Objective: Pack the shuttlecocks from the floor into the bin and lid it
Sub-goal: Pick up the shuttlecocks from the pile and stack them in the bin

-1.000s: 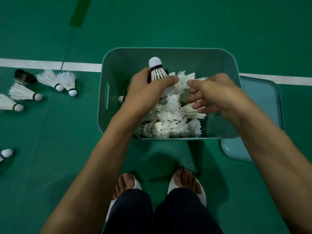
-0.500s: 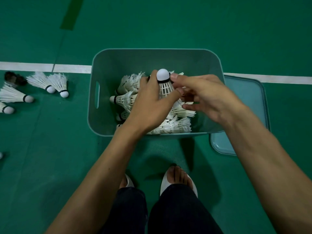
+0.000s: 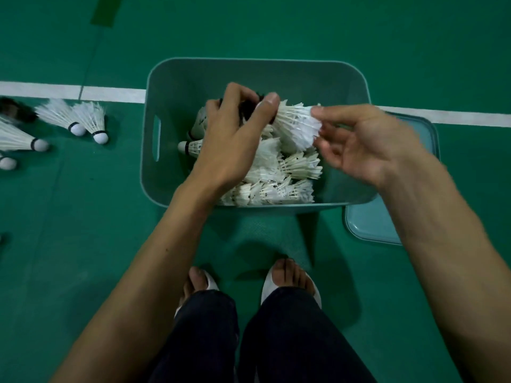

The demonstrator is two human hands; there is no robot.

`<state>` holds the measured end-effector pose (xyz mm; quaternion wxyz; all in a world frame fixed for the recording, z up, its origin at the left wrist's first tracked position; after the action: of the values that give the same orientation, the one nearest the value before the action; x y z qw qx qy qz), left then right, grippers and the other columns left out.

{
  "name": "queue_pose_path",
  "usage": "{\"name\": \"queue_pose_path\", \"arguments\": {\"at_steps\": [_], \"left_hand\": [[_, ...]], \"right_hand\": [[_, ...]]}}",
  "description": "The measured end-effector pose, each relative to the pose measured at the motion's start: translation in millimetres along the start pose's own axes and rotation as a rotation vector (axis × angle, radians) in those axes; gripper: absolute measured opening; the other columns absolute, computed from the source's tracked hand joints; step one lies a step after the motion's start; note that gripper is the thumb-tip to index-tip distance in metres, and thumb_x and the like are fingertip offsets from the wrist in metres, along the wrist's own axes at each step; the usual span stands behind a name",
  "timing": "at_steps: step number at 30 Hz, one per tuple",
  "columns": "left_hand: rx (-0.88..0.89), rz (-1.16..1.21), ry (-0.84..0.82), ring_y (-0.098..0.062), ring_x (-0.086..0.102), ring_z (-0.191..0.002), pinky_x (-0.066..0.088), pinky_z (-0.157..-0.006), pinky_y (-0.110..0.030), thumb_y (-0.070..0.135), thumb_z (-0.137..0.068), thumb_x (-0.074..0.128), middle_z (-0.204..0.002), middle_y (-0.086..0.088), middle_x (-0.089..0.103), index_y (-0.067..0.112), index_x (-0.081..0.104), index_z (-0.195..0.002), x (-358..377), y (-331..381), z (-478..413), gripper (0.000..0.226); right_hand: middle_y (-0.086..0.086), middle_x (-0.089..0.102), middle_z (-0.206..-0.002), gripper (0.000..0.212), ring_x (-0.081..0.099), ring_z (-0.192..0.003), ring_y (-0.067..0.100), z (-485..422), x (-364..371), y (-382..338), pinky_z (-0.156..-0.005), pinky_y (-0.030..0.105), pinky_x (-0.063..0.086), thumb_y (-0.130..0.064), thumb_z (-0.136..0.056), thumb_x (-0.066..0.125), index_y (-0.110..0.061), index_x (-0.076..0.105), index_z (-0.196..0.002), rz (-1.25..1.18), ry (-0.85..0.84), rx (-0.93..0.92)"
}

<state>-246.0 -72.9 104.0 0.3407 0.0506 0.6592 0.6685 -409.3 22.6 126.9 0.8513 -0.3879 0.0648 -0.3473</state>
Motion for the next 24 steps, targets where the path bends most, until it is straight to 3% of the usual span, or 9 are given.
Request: {"name": "queue_pose_path", "arguments": {"at_steps": [2, 4, 6, 8, 10, 12, 15, 19, 24], "left_hand": [[-0.022, -0.013, 0.053, -0.019, 0.056, -0.104, 0.055, -0.093, -0.053, 0.056, -0.094, 0.05, -0.11, 0.0, 0.053, 0.031, 0.052, -0.109, -11, -6, -2, 0.029], [-0.022, -0.072, 0.09, -0.027, 0.062, -0.101, 0.055, -0.09, -0.056, 0.047, -0.095, 0.051, -0.11, -0.003, 0.059, 0.033, 0.049, -0.12, -20, -11, -3, 0.028], [-0.008, -0.126, 0.106, -0.027, 0.065, -0.099, 0.056, -0.091, -0.05, 0.04, -0.098, 0.055, -0.111, 0.0, 0.063, 0.037, 0.035, -0.143, -26, -13, -3, 0.05], [-0.032, -0.096, 0.127, -0.022, 0.067, -0.097, 0.057, -0.089, -0.044, 0.034, -0.094, 0.065, -0.108, 0.007, 0.065, 0.036, 0.013, -0.157, -27, -13, 0, 0.082], [-0.084, -0.059, 0.174, -0.026, 0.069, -0.1, 0.057, -0.09, -0.048, 0.041, -0.081, 0.074, -0.11, 0.0, 0.068, 0.04, 0.007, -0.156, -26, -15, 2, 0.101], [-0.12, -0.073, 0.216, -0.025, 0.067, -0.102, 0.056, -0.091, -0.047, 0.043, -0.073, 0.077, -0.108, -0.001, 0.067, 0.034, 0.017, -0.152, -27, -15, 3, 0.1], [-0.138, -0.084, 0.248, -0.012, 0.065, -0.09, 0.057, -0.081, -0.037, 0.032, -0.078, 0.08, -0.097, 0.01, 0.059, 0.022, 0.04, -0.139, -28, -13, 4, 0.074], [-0.127, -0.069, 0.2, 0.009, 0.06, -0.064, 0.045, -0.054, -0.008, 0.025, -0.081, 0.079, -0.088, 0.012, 0.062, 0.017, 0.055, -0.119, -27, -12, 3, 0.046], [-0.161, -0.043, 0.171, -0.002, 0.059, -0.073, 0.047, -0.066, -0.028, 0.029, -0.078, 0.079, -0.088, 0.012, 0.063, 0.02, 0.055, -0.115, -22, -11, 2, 0.045]], "right_hand": [[-0.002, 0.073, -0.067, 0.009, 0.067, -0.056, 0.012, 1, -6, -8, -0.051, 0.023, 0.054, -0.009, -0.08, 0.08, -0.014, 0.072, -0.08, 0.219, 0.147, -0.209], [-0.004, 0.074, -0.067, 0.014, 0.072, -0.065, 0.016, -1, -14, -13, -0.063, 0.033, 0.061, -0.014, -0.078, 0.081, -0.019, 0.072, -0.069, 0.665, 0.383, -0.442], [-0.001, 0.076, -0.081, 0.005, 0.073, -0.082, 0.023, -8, -14, -10, -0.079, 0.036, 0.06, -0.018, -0.076, 0.076, -0.021, 0.074, -0.072, 1.051, 0.545, -0.504], [0.007, 0.076, -0.092, 0.009, 0.071, -0.092, 0.03, -18, -11, -4, -0.083, 0.034, 0.058, -0.018, -0.076, 0.072, -0.018, 0.077, -0.084, 1.172, 0.611, -0.48], [0.01, 0.075, -0.095, 0.014, 0.07, -0.093, 0.032, -30, -6, 3, -0.083, 0.031, 0.056, -0.016, -0.078, 0.071, -0.015, 0.078, -0.09, 1.159, 0.613, -0.458], [0.009, 0.076, -0.091, 0.008, 0.071, -0.087, 0.029, -41, 1, 7, -0.081, 0.03, 0.057, -0.015, -0.08, 0.073, -0.014, 0.079, -0.086, 1.081, 0.56, -0.412], [0.01, 0.075, -0.082, 0.004, 0.072, -0.066, 0.022, -56, 10, 12, -0.074, 0.038, 0.064, -0.007, -0.082, 0.078, -0.009, 0.075, -0.079, 0.835, 0.434, -0.274], [0.014, 0.073, -0.085, 0.02, 0.069, -0.055, 0.019, -69, 20, 21, -0.061, 0.035, 0.065, 0.002, -0.083, 0.079, 0.003, 0.069, -0.1, 0.516, 0.316, -0.045], [0.017, 0.072, -0.078, 0.022, 0.061, -0.047, 0.02, -82, 24, 30, -0.066, 0.037, 0.064, 0.004, -0.079, 0.082, 0.007, 0.071, -0.097, 0.525, 0.31, -0.021]]}}
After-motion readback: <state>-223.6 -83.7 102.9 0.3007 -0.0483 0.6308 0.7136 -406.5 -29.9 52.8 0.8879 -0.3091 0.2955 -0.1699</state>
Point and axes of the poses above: each hand's wrist, its own z-axis away from the middle knuckle, its own x-axis out of the palm, y = z × x, the point moved 3 cm from there along -z, towards the middle knuckle
